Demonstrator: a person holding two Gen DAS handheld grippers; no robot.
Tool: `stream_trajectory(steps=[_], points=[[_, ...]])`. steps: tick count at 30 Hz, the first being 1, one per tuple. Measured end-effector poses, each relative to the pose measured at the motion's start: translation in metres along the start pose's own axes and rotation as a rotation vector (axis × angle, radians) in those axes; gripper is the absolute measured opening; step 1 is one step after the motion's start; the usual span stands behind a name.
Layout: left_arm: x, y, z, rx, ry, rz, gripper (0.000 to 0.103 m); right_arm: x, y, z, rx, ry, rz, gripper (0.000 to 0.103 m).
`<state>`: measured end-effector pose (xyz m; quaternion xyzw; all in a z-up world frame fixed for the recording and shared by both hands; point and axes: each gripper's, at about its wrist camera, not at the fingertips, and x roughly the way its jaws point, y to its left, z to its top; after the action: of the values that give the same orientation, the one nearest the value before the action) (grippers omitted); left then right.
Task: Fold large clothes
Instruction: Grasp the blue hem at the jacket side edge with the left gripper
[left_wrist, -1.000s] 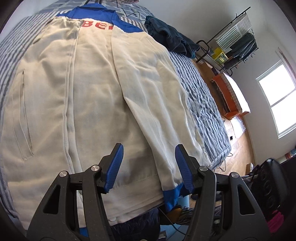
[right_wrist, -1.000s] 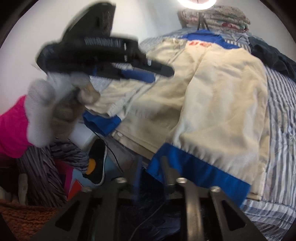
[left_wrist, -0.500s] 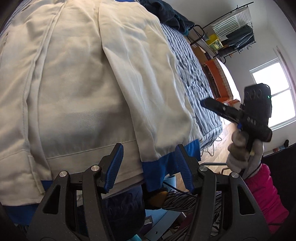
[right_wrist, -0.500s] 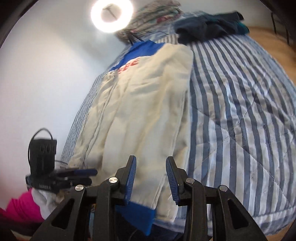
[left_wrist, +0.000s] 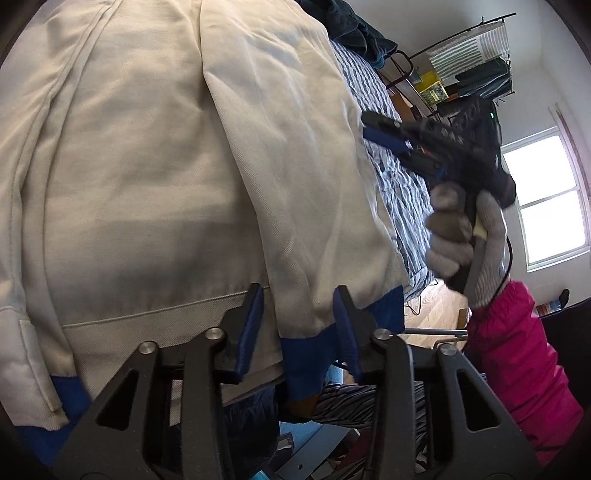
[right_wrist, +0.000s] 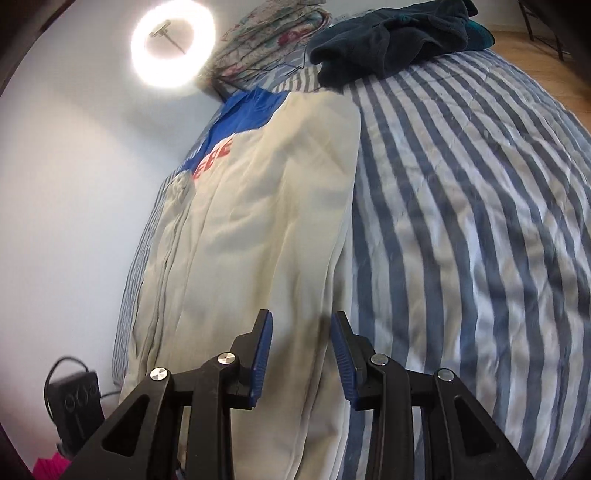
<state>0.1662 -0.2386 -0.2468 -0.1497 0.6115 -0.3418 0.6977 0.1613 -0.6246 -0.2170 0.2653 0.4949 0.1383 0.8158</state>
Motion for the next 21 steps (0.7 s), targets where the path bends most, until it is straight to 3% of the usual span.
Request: stream_trajectory(steps=[3, 4, 8, 14, 17, 21], points=[[0.003, 0.001, -0.002, 0.005, 0.008, -0.005, 0.021, 0.009, 0.002, 0.014, -0.022, 0.022, -0.025, 0.005], [0.003, 0.001, -0.002, 0.004, 0.011, -0.008, 0.018, 0.01, 0.003, 0.015, -0.027, 0.022, -0.033, 0.003], [0.005, 0.002, -0.005, -0.014, 0.02, -0.034, 0.014, 0.009, 0.008, 0.02, -0.081, 0.018, -0.096, 0.001], [0.011, -0.004, -0.008, 0.0, 0.019, -0.022, 0.013, 0.005, -0.006, 0.022, -0.051, -0.002, -0.123, 0.001], [0.007, -0.007, -0.009, 0.029, 0.014, -0.009, 0.013, -0.001, -0.01, 0.014, -0.024, 0.013, -0.097, 0.011], [-0.004, -0.011, -0.011, 0.06, 0.004, -0.013, 0.013, -0.022, -0.011, -0.01, -0.019, 0.024, -0.052, 0.037]])
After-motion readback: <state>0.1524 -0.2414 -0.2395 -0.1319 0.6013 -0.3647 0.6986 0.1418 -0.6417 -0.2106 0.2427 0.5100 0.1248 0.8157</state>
